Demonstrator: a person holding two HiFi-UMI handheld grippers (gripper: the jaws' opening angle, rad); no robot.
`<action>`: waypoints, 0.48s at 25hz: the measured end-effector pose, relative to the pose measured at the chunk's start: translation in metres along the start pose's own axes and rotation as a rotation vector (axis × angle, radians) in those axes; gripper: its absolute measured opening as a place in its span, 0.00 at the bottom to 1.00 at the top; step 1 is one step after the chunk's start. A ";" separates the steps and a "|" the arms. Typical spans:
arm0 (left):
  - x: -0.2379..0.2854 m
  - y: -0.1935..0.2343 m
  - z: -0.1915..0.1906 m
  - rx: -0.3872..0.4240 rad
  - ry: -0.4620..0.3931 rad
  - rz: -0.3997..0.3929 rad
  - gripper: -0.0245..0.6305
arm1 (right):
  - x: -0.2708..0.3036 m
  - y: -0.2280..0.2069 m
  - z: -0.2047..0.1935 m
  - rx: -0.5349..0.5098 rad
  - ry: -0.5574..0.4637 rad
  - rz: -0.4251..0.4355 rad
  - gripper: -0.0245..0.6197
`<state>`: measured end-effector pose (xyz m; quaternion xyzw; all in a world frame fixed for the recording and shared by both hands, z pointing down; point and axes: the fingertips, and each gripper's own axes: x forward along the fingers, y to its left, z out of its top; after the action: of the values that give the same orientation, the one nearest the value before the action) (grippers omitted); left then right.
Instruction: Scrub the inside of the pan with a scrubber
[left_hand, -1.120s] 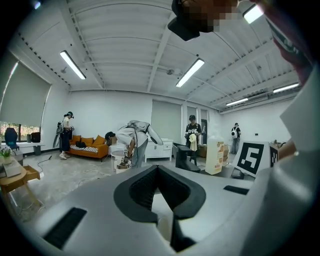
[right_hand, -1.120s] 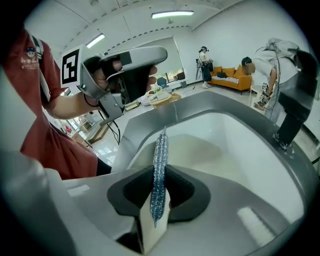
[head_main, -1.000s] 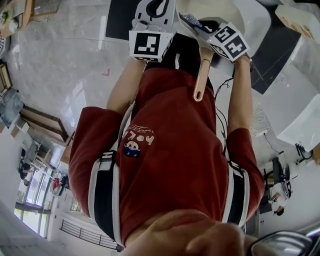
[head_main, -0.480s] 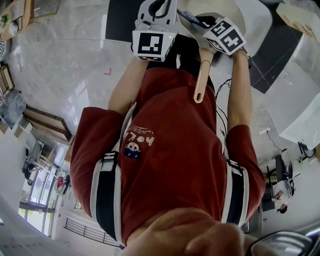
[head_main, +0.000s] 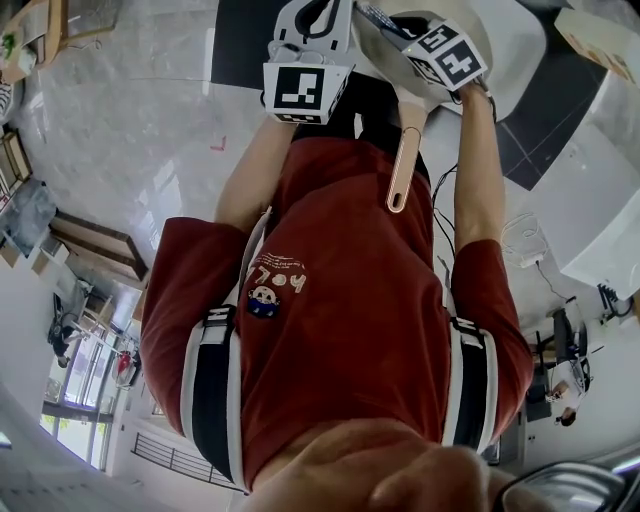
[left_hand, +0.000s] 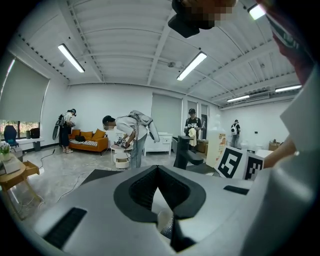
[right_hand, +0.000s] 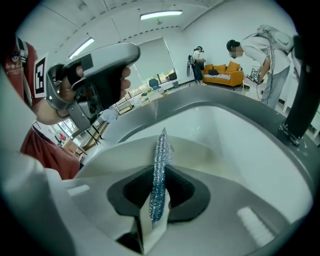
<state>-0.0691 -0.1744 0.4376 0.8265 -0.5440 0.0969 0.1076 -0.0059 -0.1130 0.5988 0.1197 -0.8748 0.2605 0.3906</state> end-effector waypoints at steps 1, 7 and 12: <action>0.001 0.000 0.000 0.000 0.002 0.000 0.05 | 0.001 -0.005 0.000 0.007 -0.002 -0.011 0.17; 0.006 0.000 -0.004 -0.002 0.019 -0.005 0.05 | 0.007 -0.039 -0.010 0.042 0.018 -0.157 0.17; 0.006 0.002 -0.007 -0.003 0.026 -0.004 0.05 | 0.019 -0.015 -0.012 0.044 0.038 -0.068 0.20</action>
<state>-0.0684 -0.1787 0.4460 0.8260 -0.5412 0.1066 0.1162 -0.0050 -0.1193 0.6250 0.1529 -0.8566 0.2684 0.4133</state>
